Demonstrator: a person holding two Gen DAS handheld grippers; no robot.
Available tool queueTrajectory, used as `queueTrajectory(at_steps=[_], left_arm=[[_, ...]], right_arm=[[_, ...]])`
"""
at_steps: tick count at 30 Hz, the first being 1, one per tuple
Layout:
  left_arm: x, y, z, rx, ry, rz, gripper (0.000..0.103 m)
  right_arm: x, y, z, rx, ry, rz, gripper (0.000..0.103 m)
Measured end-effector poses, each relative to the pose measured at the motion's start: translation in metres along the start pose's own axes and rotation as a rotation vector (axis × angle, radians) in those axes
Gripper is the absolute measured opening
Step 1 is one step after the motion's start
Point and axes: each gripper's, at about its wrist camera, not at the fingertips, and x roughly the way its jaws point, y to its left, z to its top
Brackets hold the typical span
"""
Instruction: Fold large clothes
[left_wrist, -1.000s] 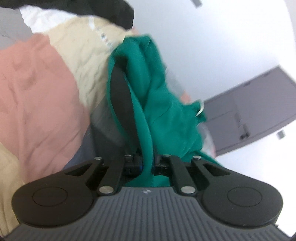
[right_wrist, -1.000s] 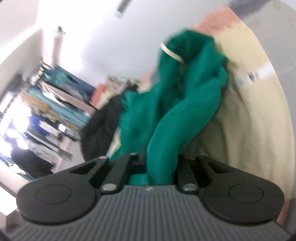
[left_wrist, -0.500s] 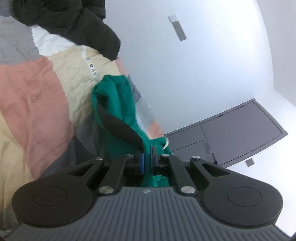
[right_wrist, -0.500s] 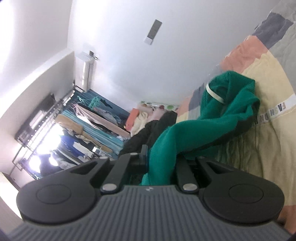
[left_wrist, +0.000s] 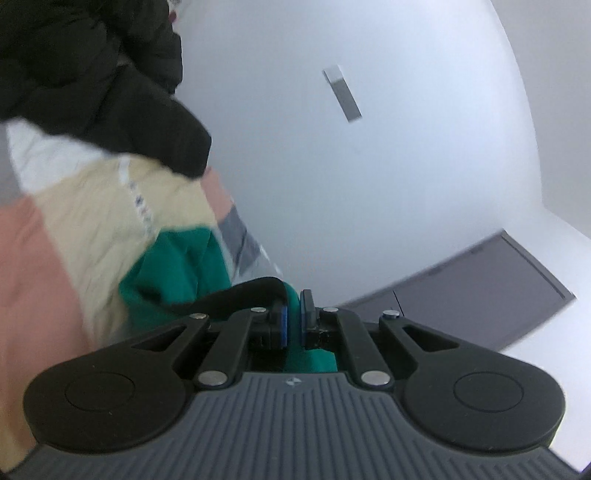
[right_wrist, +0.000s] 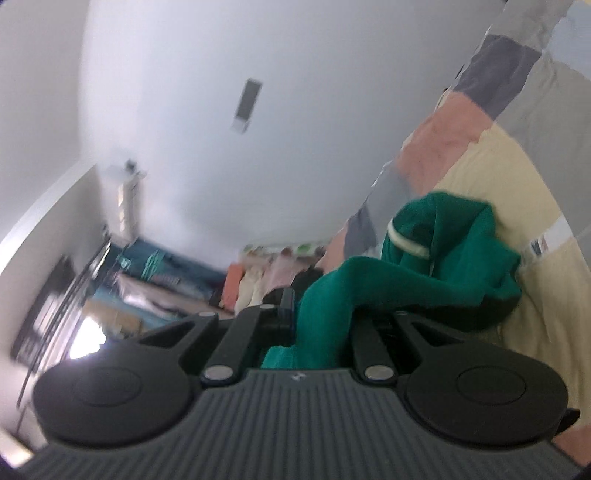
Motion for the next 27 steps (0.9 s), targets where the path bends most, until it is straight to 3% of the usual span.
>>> queueTrajectory(at_steps=[7, 13, 21, 24, 27], left_arm=[[0.102, -0.014, 0.053, 0.072, -0.068, 0.139, 0.007], [0.195, 0.002, 0.071, 0.154, -0.085, 0.206, 0.008], [0.314, 0.081, 0.08, 0.189, -0.025, 0.357, 0.008], [0.343, 0.104, 0.078, 0.234, 0.024, 0.397, 0.008], [0.359, 0.122, 0.077, 0.216, 0.044, 0.408, 0.008]], right_arm=[[0.068, -0.017, 0.05, 0.103, -0.099, -0.104, 0.012], [0.138, -0.06, 0.081, 0.103, -0.14, -0.228, 0.012], [0.213, -0.125, 0.097, 0.081, -0.117, -0.333, 0.012], [0.233, -0.138, 0.099, 0.04, -0.105, -0.377, 0.012], [0.247, -0.154, 0.1, 0.028, -0.087, -0.404, 0.012]])
